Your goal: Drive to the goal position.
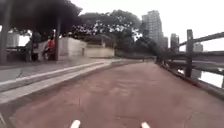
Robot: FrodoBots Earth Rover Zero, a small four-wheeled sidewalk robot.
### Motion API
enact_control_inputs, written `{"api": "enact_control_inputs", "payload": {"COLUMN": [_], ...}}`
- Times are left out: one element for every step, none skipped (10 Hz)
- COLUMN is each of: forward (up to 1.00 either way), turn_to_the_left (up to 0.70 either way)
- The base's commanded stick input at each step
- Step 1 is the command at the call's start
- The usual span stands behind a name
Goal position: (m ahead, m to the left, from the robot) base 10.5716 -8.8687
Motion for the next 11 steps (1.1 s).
{"api": "enact_control_inputs", "payload": {"forward": [0.70,0.70,0.70,0.70,0.70,0.70,0.70,0.70,0.70,0.70,0.70], "turn_to_the_left": [-0.34,-0.34,-0.34,-0.10,0.00,0.00,0.00,0.00,-0.01,-0.02,-0.24]}}
